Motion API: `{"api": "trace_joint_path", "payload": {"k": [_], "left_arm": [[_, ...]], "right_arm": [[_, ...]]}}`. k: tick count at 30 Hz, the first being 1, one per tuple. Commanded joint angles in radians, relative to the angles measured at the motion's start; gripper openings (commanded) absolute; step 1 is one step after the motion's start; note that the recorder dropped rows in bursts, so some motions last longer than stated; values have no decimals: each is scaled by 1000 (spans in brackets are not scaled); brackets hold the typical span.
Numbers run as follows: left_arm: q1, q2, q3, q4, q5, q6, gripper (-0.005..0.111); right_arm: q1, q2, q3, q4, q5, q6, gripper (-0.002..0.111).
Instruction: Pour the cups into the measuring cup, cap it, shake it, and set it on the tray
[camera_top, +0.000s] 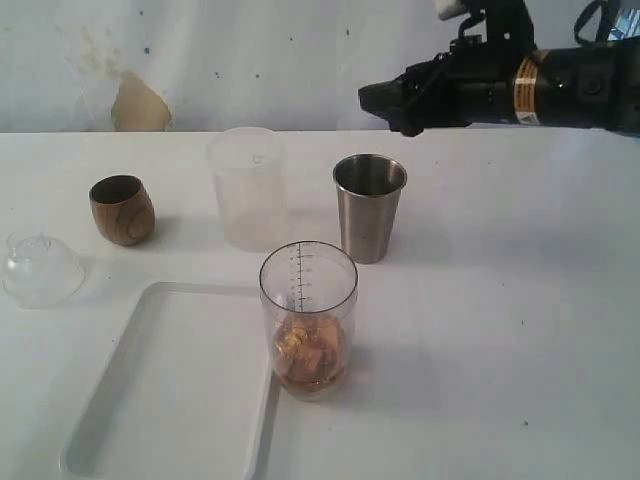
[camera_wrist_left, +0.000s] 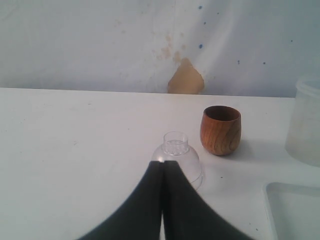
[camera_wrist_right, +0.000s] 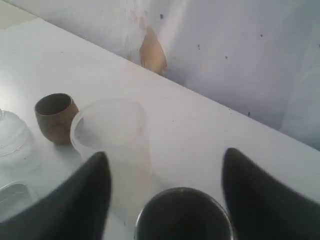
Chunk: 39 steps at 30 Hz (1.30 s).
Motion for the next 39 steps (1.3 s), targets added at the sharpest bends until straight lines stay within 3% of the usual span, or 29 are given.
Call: {"api": "trace_joint_path", "payload": {"k": [1, 2, 3, 11, 21, 39], "left_arm": [[-2, -5, 5, -1, -9, 0, 0], [-2, -5, 5, -1, -9, 0, 0], [-2, -5, 5, -1, -9, 0, 0], [-2, -5, 5, -1, -9, 0, 0], [-2, -5, 5, -1, -9, 0, 0], [-2, -5, 5, -1, -9, 0, 0]], "right_arm": [[-4, -93, 32, -83, -45, 51, 17], [-4, -132, 45, -118, -74, 72, 1], [-4, -162, 54, -148, -88, 99, 0], [-4, -423, 203, -184, 55, 176, 0], [-4, -831, 344, -184, 70, 253, 0], [-4, -1085, 344, -184, -32, 272, 0]]}}
